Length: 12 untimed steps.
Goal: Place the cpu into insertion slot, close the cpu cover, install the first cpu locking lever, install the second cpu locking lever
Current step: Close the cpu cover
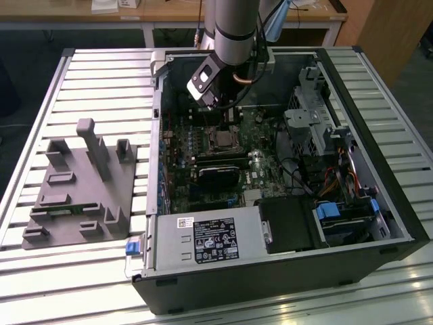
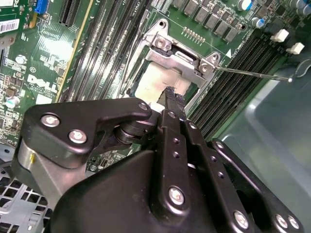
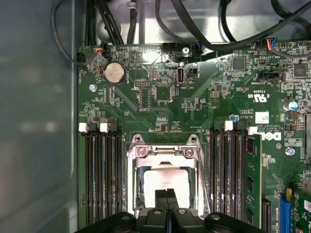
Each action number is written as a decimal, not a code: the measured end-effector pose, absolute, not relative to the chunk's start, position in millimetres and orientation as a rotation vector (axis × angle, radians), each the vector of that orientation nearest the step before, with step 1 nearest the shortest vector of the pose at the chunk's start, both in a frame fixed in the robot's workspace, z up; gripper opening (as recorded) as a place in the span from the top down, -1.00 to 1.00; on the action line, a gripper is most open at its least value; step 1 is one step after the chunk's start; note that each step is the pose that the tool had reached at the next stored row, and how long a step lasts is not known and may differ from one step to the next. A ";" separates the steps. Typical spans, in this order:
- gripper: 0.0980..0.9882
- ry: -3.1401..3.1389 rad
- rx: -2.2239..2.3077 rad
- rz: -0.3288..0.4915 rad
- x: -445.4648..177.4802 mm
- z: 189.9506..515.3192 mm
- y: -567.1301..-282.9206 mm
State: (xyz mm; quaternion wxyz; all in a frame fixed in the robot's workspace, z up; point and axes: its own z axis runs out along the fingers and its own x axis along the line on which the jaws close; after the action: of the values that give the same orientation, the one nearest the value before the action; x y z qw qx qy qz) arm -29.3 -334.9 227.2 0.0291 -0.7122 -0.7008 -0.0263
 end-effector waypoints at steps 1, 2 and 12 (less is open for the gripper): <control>0.98 -2.168 -2.191 -0.081 -29.3 227.2 -334.9; 0.98 -2.181 -2.178 -0.080 -29.3 227.3 -334.9; 0.98 -2.366 -1.969 -0.072 -29.3 226.8 -334.9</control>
State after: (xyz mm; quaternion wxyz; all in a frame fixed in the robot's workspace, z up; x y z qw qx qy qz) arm -29.3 -334.9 226.8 0.0316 -0.6391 -0.7681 -0.0232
